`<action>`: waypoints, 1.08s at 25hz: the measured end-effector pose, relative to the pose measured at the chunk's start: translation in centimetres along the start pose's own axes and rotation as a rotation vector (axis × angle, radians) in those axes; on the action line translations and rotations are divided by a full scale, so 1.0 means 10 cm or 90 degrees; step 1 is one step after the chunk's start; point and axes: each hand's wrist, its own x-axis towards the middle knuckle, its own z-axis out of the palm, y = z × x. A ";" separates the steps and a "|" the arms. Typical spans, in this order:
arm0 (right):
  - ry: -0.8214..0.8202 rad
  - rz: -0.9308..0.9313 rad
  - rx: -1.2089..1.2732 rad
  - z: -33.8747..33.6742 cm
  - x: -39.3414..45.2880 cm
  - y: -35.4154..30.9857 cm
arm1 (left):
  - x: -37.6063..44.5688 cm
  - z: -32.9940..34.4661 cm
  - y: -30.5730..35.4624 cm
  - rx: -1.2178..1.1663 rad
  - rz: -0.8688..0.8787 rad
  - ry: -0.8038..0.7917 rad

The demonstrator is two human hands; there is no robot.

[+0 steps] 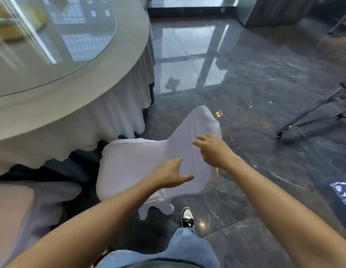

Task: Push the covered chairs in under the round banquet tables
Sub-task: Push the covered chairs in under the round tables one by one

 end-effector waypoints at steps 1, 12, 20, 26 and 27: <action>0.008 -0.002 -0.019 -0.02 0.03 0.17 | 0.09 0.06 0.17 -0.029 -0.011 0.007; 0.009 -0.277 -0.232 0.01 0.53 1.11 | 0.97 0.87 1.08 -0.117 -0.234 0.136; 0.075 -0.464 -0.250 0.14 0.58 0.67 | 0.51 0.99 0.65 -0.120 -0.238 0.170; 0.099 -0.493 -0.195 0.15 0.54 -0.57 | -0.43 0.72 -0.27 -0.109 -0.252 0.233; 0.101 -0.488 -0.185 0.11 0.55 -0.85 | -0.61 0.63 -0.46 -0.121 -0.253 0.254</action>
